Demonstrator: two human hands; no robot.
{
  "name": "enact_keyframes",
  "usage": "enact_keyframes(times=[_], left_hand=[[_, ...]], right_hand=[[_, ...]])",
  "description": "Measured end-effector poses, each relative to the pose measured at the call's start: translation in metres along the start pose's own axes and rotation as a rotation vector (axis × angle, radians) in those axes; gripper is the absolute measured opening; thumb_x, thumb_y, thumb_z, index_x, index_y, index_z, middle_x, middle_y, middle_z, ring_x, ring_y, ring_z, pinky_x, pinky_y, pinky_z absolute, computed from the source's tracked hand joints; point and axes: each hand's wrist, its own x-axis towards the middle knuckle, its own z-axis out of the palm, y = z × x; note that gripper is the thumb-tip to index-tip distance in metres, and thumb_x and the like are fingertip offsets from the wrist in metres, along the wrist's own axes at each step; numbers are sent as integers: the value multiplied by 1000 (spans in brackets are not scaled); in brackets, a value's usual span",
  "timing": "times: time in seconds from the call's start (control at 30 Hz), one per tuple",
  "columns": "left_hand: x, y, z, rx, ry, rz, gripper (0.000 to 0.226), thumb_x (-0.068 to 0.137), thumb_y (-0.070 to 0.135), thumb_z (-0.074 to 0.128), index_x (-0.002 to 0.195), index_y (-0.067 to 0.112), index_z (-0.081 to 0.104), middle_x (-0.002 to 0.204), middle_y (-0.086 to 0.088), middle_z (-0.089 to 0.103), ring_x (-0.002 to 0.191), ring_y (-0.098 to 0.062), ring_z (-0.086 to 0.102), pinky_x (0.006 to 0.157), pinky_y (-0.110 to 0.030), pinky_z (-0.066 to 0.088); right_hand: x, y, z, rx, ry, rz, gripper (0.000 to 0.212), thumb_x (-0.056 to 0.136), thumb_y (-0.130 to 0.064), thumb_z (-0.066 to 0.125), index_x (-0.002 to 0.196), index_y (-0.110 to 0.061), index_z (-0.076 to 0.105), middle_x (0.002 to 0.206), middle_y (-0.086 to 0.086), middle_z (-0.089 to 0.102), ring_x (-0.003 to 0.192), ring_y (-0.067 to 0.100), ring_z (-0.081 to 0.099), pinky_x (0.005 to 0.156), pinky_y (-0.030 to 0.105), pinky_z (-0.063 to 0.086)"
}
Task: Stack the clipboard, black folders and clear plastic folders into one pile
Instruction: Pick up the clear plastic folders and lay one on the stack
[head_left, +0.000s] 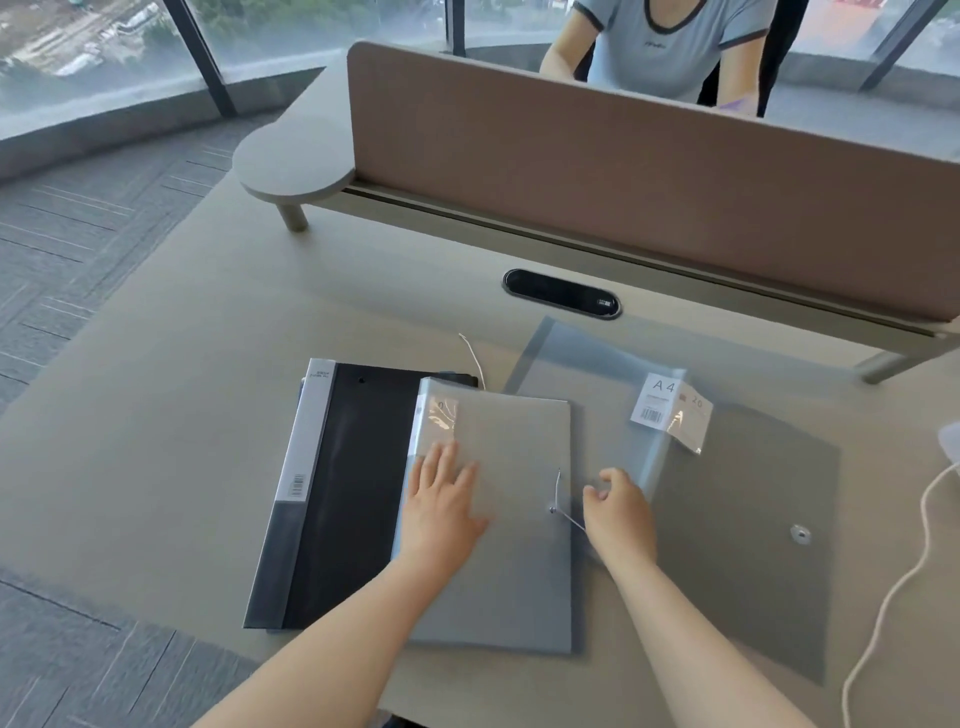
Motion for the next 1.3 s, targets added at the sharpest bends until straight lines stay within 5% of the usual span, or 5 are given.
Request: enact_keyframes(times=[0.13, 0.2, 0.4, 0.6, 1.3], left_hand=[[-8, -18, -13, -198, 136, -281, 81, 85, 43, 70, 153, 21, 33, 163, -12, 25, 149, -34, 23, 116, -43, 27], [-10, -21, -20, -293, 128, -396, 82, 86, 41, 69, 154, 18, 29, 152, -13, 39, 137, -34, 37, 105, -41, 38], [2, -32, -26, -652, 32, -681, 56, 78, 46, 69, 125, 17, 57, 118, -10, 60, 113, -33, 55, 93, -42, 50], [3, -63, -42, -973, 193, -665, 32, 83, 34, 76, 101, 13, 59, 104, -8, 66, 84, -21, 64, 69, -34, 50], [8, -83, -52, -381, 357, -556, 48, 90, 12, 60, 138, 7, 53, 135, -20, 51, 121, -41, 45, 101, -49, 38]], right_hand=[[-13, 5, 1, 38, -28, 55, 16, 87, -10, 47, 84, -8, 63, 80, 14, 59, 80, 38, 53, 62, 34, 31], [-19, -1, 3, 45, -37, 67, 23, 80, -5, 46, 61, -15, 37, 58, 6, 33, 59, 30, 30, 54, 35, 19], [-14, -1, 16, 298, -124, 247, 15, 69, -6, 46, 56, -11, 51, 53, 10, 52, 47, 31, 60, 60, 38, 52], [-31, -12, 22, 413, -231, 204, 8, 79, -7, 53, 74, -11, 57, 64, 8, 55, 57, 24, 53, 59, 33, 48], [16, 9, -39, 521, -85, 106, 16, 91, -6, 49, 91, -12, 65, 77, 5, 59, 59, 19, 52, 59, 31, 45]])
